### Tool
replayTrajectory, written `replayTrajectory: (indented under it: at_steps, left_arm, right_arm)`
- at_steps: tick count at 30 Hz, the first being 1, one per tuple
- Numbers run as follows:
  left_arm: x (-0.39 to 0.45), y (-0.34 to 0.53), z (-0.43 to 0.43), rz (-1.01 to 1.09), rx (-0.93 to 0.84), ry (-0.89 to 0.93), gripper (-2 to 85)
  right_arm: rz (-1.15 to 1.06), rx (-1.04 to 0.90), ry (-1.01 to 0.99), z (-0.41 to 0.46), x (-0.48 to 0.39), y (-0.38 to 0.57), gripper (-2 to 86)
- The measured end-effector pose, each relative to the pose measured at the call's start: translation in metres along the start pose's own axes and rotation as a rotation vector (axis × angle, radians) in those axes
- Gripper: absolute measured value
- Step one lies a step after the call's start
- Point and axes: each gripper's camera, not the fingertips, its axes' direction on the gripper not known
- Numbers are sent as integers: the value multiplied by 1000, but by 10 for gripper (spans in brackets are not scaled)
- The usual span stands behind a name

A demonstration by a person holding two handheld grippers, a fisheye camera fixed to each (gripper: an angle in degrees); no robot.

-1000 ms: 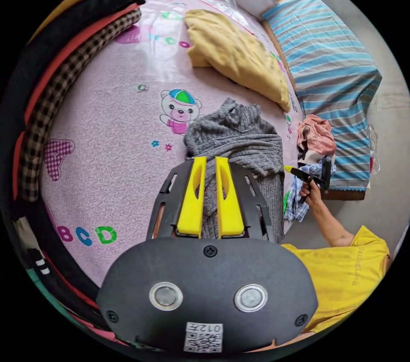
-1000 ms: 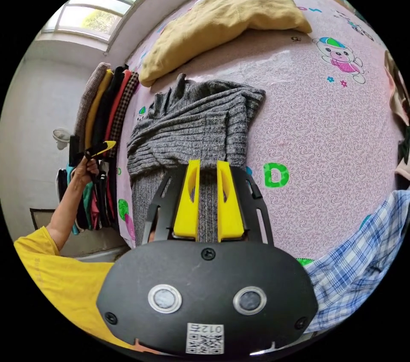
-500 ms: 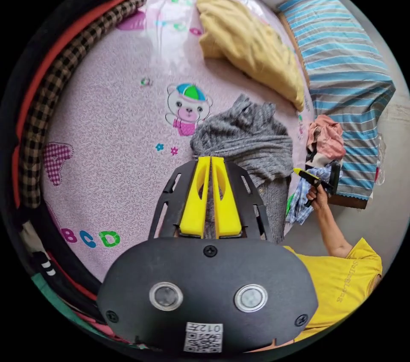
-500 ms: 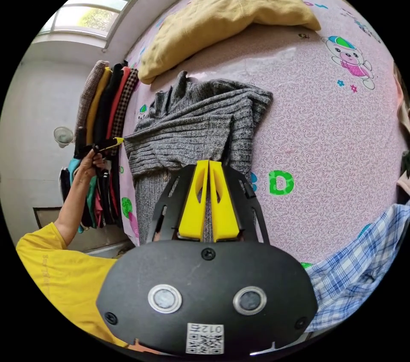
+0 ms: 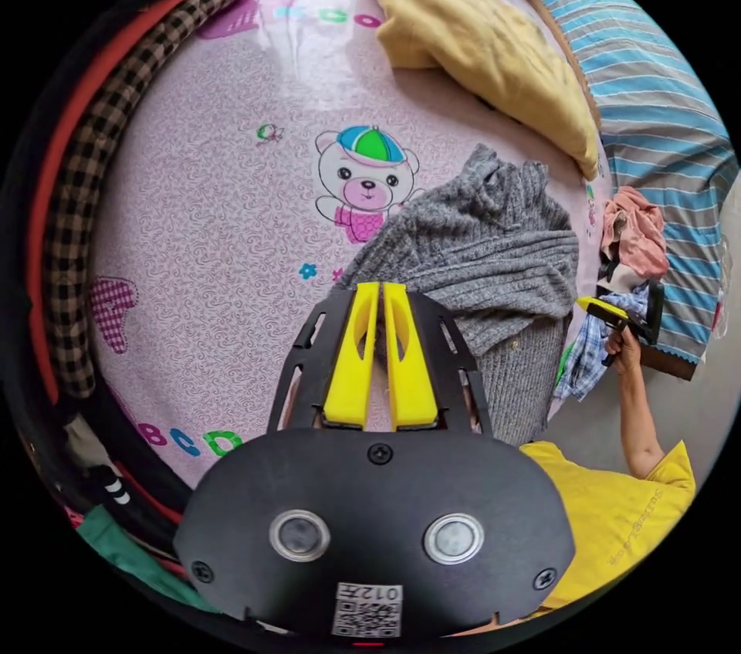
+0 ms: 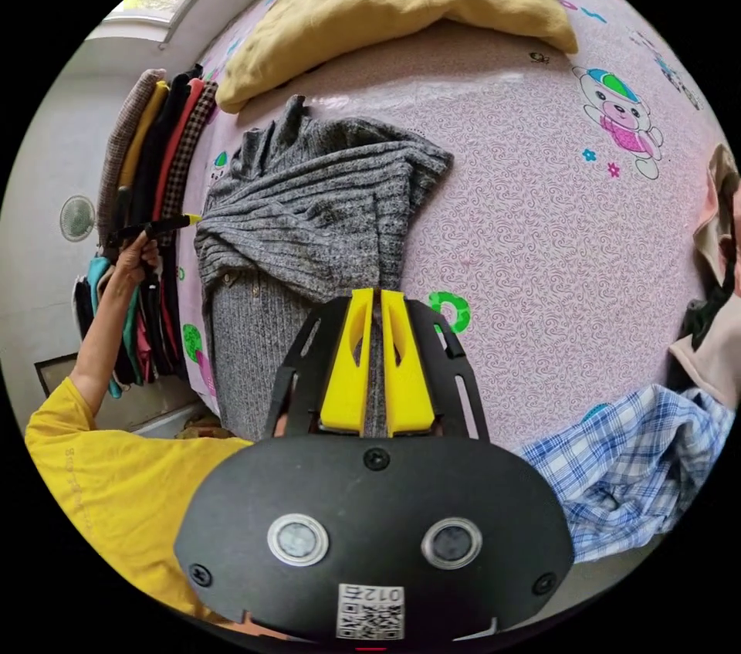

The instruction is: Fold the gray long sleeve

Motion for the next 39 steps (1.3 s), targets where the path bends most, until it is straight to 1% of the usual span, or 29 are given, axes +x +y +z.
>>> replayTrajectory:
  at_steps: [2,3,5,6,8,10,12,14,18,20,22,24,26,28,30,32,34,35,37,39]
  left_arm:
    - [-2,5,-20,-19,129,0,3]
    - [-2,8,-25,-33,159,-2,4]
    - [2,18,-40,-49,270,-15,4]
    - [4,19,-41,-39,276,-8,4]
    - [19,19,-32,49,218,74,4]
    - [33,19,-18,130,144,128,4]
    - [47,21,-4,195,82,115,5]
    - [63,27,12,254,14,83,4]
    - [76,34,37,308,-80,77,3]
    - [80,36,53,325,-127,-2,3]
    - [79,37,62,325,-154,-54,3]
    - [77,36,69,324,-175,-68,3]
    - [72,35,80,311,-213,-59,3]
    - [68,34,86,298,-228,-56,3]
    - [66,34,88,293,-225,-36,4]
    - [64,36,82,288,-187,-16,4]
    - [65,38,76,288,-144,-28,4]
    - [66,39,72,293,-111,-44,4]
    - [70,39,68,302,-71,-78,4]
    - [76,40,67,323,-30,-116,4]
  right_arm:
    - [14,59,56,-9,-2,-2,21]
    - [17,85,63,-12,-2,-3,22]
    - [-21,175,21,-21,-8,-11,26]
    - [-37,182,1,-20,-10,-15,27]
    - [-131,172,-31,-11,-23,-36,35]
    - [-238,142,8,1,-42,-51,46]
    - [-361,82,77,16,-64,-63,57]
    - [-502,-10,208,38,-89,-75,61]
    - [-637,-121,341,66,-112,-86,43]
    - [-706,-194,377,77,-124,-89,27]
    - [-702,-142,392,68,-131,-94,21]
    - [-607,-52,383,53,-130,-106,17]
    - [-431,22,342,42,-116,-125,15]
    - [-359,-19,360,52,-109,-136,17]
    - [-347,-92,418,68,-107,-140,21]
    - [-331,-82,461,69,-107,-134,21]
    - [-309,-10,419,56,-107,-122,20]
    - [-308,25,354,48,-106,-111,20]
    - [-308,40,259,43,-104,-93,23]
    - [-302,40,223,46,-102,-76,29]
